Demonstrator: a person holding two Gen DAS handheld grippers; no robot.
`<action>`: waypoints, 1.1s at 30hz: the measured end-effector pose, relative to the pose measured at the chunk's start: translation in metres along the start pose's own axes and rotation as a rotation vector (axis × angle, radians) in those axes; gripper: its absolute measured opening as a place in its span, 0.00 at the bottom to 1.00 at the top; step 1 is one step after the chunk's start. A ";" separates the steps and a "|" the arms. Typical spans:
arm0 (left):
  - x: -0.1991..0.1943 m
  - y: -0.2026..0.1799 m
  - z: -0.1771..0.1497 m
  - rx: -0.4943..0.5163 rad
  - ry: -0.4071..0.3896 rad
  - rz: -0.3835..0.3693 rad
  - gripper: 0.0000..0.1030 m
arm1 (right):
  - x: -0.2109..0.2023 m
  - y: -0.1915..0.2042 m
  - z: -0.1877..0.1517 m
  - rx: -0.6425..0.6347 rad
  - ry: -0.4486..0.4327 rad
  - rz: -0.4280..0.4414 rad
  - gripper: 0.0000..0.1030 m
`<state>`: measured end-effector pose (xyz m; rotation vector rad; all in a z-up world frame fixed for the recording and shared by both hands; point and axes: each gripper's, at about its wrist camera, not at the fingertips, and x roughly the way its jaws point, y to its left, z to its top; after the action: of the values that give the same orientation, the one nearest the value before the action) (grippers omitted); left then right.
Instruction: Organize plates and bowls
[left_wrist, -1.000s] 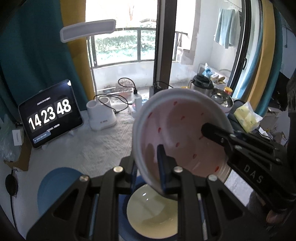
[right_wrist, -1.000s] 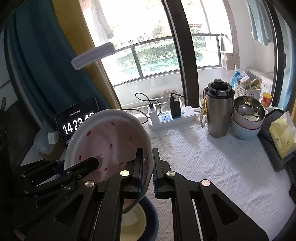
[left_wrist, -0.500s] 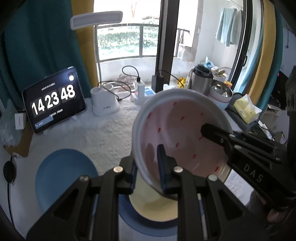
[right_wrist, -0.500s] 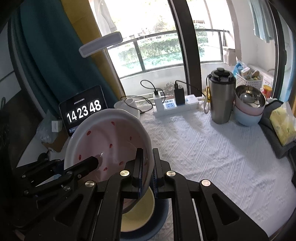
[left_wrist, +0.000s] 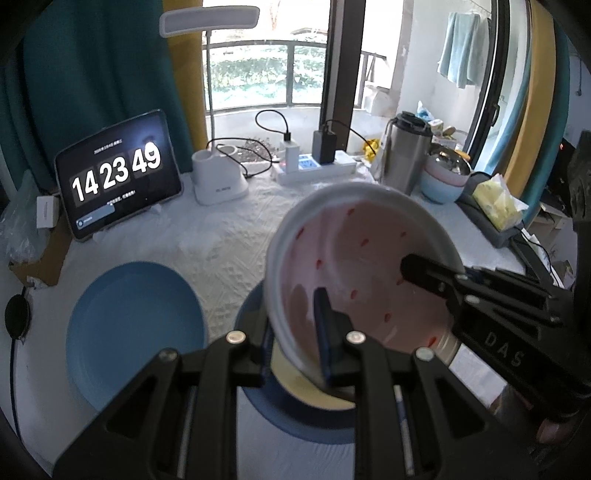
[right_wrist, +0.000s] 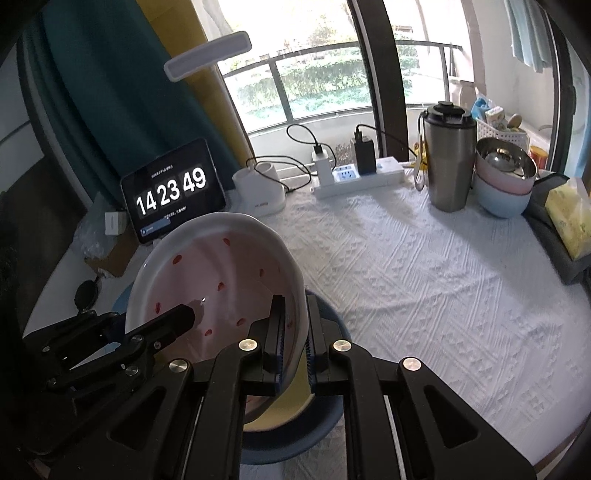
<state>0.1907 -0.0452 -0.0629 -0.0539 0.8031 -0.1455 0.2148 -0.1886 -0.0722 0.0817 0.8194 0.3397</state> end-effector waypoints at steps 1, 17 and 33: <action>0.000 0.000 -0.001 0.001 0.000 0.002 0.19 | 0.001 0.000 -0.002 0.001 0.003 -0.001 0.10; 0.010 0.007 -0.024 -0.021 0.026 0.018 0.19 | 0.016 0.004 -0.023 0.006 0.047 0.007 0.10; 0.031 0.002 -0.032 -0.010 0.076 0.024 0.19 | 0.033 -0.007 -0.034 0.017 0.104 -0.002 0.10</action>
<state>0.1888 -0.0478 -0.1073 -0.0481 0.8804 -0.1216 0.2129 -0.1867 -0.1197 0.0801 0.9251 0.3369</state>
